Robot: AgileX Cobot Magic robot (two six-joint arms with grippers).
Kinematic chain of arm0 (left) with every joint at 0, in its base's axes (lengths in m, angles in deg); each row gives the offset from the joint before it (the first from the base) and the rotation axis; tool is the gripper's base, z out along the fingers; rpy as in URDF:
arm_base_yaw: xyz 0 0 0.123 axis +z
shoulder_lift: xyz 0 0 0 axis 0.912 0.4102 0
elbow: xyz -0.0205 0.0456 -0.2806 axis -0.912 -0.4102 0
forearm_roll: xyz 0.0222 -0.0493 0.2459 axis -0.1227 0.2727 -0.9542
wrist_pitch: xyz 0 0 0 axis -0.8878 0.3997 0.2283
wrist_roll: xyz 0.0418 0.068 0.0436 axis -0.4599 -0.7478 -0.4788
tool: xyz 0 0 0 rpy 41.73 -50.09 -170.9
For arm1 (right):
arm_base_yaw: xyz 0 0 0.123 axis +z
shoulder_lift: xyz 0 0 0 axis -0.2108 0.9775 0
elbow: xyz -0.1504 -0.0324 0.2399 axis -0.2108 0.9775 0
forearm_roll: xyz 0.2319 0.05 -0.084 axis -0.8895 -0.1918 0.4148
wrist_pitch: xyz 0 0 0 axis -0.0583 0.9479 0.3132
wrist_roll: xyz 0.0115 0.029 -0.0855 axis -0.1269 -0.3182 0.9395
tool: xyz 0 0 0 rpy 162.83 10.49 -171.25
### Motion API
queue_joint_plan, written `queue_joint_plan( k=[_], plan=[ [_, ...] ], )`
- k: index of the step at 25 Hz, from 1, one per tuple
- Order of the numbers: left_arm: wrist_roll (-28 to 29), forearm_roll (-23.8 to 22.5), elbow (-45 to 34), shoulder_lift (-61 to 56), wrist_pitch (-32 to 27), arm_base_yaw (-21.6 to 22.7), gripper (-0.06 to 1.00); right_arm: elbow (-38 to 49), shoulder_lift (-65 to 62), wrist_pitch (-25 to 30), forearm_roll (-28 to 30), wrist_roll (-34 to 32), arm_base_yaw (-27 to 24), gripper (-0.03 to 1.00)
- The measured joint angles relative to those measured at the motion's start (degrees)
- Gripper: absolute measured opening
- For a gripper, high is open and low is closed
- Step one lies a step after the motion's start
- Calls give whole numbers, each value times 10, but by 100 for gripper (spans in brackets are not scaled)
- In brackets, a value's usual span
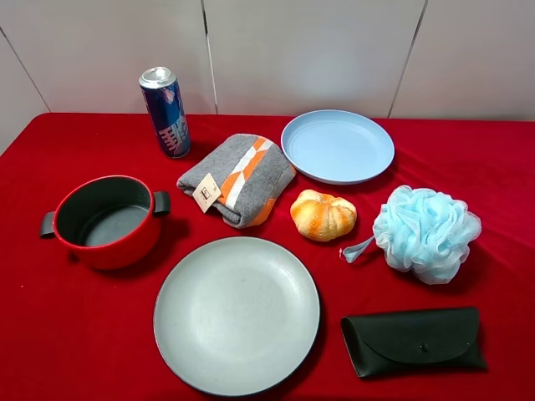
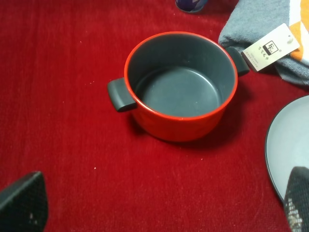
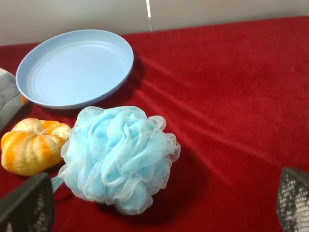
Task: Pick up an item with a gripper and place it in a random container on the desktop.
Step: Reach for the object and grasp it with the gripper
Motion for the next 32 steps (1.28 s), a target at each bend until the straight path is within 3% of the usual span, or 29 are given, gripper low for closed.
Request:
queue_joint_plan(
  k=[32],
  plan=[
    [0,0,0,0,0,0,98,-6,45,0,-13,0,0,69]
  ],
)
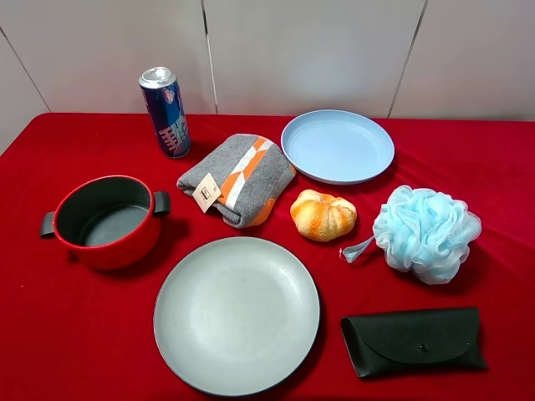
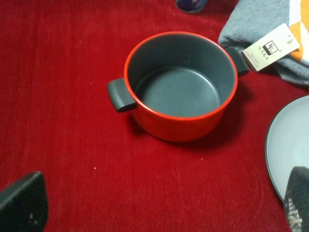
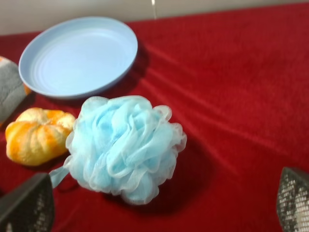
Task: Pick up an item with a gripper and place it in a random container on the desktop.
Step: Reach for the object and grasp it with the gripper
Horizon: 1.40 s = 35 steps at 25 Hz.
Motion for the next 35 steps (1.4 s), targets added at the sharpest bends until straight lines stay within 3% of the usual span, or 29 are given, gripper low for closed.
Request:
queue_joint_plan(
  k=[24,35],
  plan=[
    [0,0,0,0,0,0,98,-171,337,9,-69,43,0,69],
    [0,0,0,0,0,0,98,-220,474,21,-70,42,94,69]
  ],
)
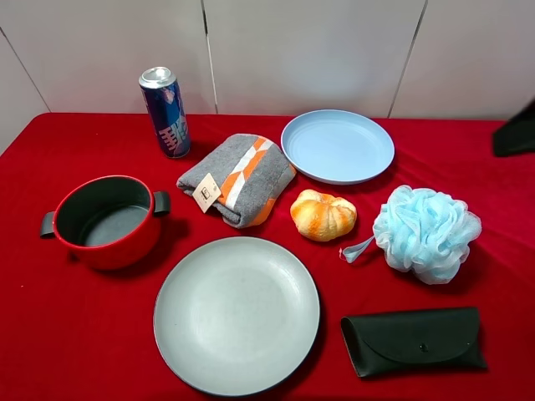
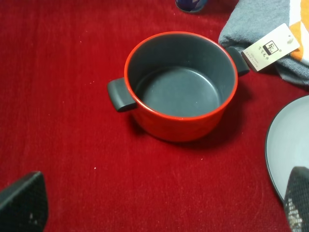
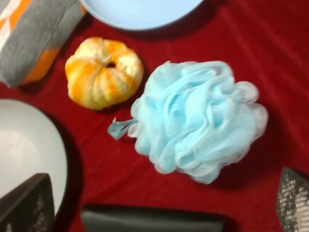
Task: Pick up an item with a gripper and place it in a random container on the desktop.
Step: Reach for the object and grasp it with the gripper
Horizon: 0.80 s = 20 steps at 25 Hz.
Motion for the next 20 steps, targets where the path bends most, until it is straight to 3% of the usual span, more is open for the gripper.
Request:
queue_joint_plan(
  k=[8,14,20],
  plan=[
    [0,0,0,0,0,0,98,-39,122,5,28,-32,65,69],
    [0,0,0,0,0,0,98,-66,217,5,89,-109,128,69],
    [0,0,0,0,0,0,98,-68,281,1,112,-148,134,69]
  ],
)
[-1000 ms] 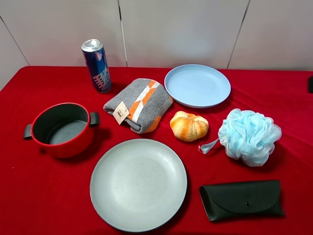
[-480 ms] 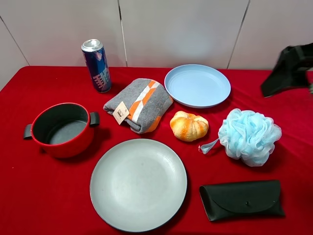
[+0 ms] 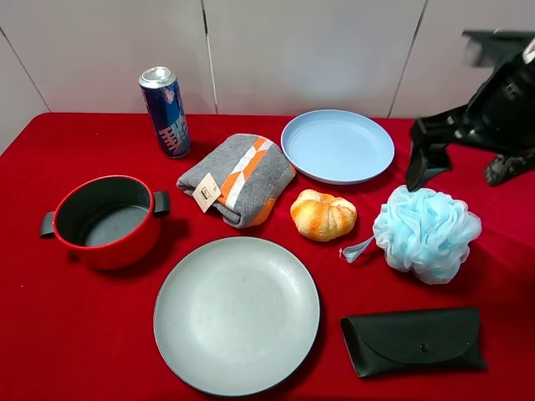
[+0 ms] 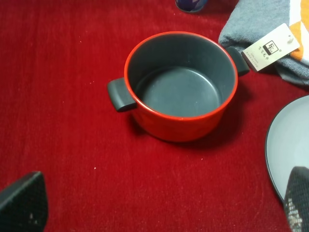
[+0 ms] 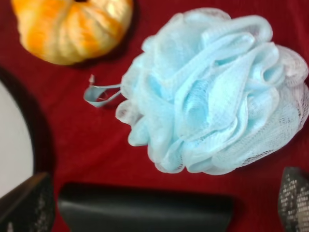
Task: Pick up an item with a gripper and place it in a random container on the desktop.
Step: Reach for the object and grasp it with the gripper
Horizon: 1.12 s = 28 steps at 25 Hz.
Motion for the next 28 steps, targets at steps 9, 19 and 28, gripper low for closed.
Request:
queue_joint_plan(
  k=[9,19,28],
  plan=[
    [0,0,0,0,0,0,98,0,82,-35,28,-7,0,69],
    [0,0,0,0,0,0,98,0,140,-84,48,-8,-26,69],
    [0,0,0,0,0,0,98,0,201,-93,35,14,-35,69]
  ],
)
